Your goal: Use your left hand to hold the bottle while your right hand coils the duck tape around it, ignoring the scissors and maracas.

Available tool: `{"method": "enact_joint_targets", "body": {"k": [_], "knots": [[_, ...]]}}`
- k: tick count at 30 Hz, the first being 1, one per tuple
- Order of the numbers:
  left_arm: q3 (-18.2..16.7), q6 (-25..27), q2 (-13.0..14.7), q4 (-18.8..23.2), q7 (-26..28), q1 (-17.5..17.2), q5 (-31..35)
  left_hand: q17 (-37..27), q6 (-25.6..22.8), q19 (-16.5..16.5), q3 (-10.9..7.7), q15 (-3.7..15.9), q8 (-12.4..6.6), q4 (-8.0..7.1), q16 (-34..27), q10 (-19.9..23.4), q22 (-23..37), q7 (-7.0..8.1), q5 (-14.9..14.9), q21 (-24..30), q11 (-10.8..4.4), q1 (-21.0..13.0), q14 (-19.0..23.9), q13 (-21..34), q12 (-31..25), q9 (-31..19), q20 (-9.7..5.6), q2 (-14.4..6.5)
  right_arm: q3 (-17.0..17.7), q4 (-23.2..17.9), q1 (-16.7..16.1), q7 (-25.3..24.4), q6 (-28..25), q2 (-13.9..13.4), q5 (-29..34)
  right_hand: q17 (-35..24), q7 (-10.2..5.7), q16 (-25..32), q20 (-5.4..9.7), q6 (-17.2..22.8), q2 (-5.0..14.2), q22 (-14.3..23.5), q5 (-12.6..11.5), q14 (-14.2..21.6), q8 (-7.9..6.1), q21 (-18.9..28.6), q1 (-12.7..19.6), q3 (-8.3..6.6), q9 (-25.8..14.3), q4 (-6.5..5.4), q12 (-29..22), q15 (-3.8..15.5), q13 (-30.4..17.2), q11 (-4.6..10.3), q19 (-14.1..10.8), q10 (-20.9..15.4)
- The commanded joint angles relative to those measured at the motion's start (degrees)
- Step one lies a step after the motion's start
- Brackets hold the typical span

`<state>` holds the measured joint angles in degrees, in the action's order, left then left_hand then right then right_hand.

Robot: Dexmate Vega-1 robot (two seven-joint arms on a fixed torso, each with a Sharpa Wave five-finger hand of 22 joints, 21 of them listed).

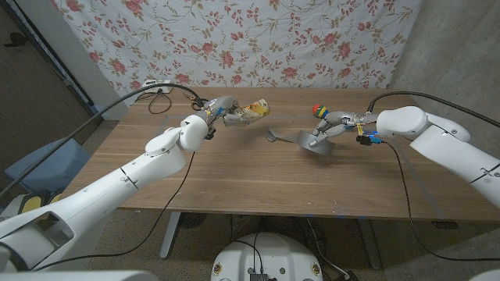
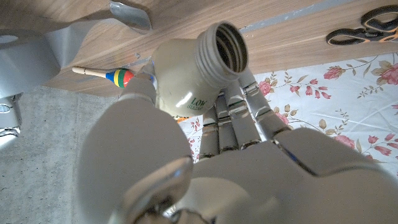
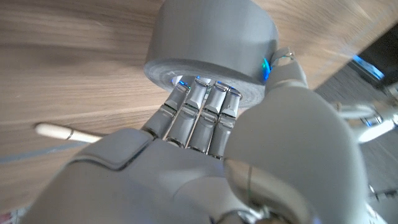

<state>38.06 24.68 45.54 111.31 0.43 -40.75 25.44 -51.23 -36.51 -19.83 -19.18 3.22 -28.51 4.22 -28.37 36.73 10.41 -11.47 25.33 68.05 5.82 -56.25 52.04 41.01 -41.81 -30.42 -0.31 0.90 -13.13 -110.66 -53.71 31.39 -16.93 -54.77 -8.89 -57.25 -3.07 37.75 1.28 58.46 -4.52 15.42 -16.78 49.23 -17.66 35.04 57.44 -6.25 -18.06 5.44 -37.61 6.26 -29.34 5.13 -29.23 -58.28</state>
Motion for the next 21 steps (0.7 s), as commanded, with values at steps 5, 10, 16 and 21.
{"method": "enact_joint_targets", "body": {"k": [5,10,16,21], "knots": [[0.7,-1.0,-0.9,-1.9,0.0,1.2,-0.3,-0.3,-15.7,0.3,-10.6,8.9,0.11,-10.73,0.2,15.5,0.2,13.44,4.5,0.4,-14.61,-6.0,4.0,6.6,0.0,-0.1,0.04,-6.5,1.1,14.0,2.0,-0.4,13.7,6.3,-37.0,-1.7,-0.2,0.9,-0.73,1.0,15.5,0.0,-0.5,-0.2,-0.33,0.9,15.2,-1.53,-1.0,-1.27,-1.0,5.57,-1.3,0.66,0.0,-1.1],[0.7,-1.2,-1.0,-2.4,0.1,1.4,-0.5,-0.4,-15.8,0.3,-10.58,8.9,0.15,-10.76,0.3,15.5,0.2,13.49,4.6,0.4,-14.58,-6.1,4.0,6.9,-0.1,-0.1,0.06,-6.5,0.4,15.8,3.4,-0.9,14.4,8.4,-41.1,-2.1,0.26,1.2,-1.43,1.2,15.24,-0.1,-0.6,0.7,-0.48,1.5,15.8,-2.12,-1.4,-0.92,-1.6,5.33,-1.9,0.35,-0.6,-1.6],[0.5,-1.6,-0.9,-2.7,0.5,1.3,-0.8,-0.5,-15.8,0.3,-10.54,8.89,0.24,-10.76,0.4,15.5,0.2,13.57,4.6,0.4,-14.55,-6.2,4.0,7.0,0.1,-0.1,0.07,-6.5,0.6,16.0,3.9,-3.3,14.3,10.8,-46.0,-2.5,2.12,1.9,-3.12,1.7,14.56,-0.2,-0.7,2.8,-0.52,2.9,16.9,-2.99,-1.6,0.05,-2.3,4.08,-2.1,-0.5,-2.2,-3.3],[0.3,-2.0,-0.9,-3.0,0.7,1.2,-1.2,-0.6,-15.8,0.3,-10.51,8.88,0.3,-10.78,0.5,15.5,0.2,13.61,4.6,0.4,-14.63,-6.2,4.1,7.1,0.2,-0.2,0.08,-6.5,0.8,15.1,4.2,-5.3,14.9,12.1,-47.9,-2.4,2.97,1.8,-3.65,1.7,14.24,-0.3,-0.7,3.8,-0.45,3.5,17.0,-3.48,-1.7,0.35,-2.4,3.58,-2.0,-0.91,-2.5,-3.8]]}}
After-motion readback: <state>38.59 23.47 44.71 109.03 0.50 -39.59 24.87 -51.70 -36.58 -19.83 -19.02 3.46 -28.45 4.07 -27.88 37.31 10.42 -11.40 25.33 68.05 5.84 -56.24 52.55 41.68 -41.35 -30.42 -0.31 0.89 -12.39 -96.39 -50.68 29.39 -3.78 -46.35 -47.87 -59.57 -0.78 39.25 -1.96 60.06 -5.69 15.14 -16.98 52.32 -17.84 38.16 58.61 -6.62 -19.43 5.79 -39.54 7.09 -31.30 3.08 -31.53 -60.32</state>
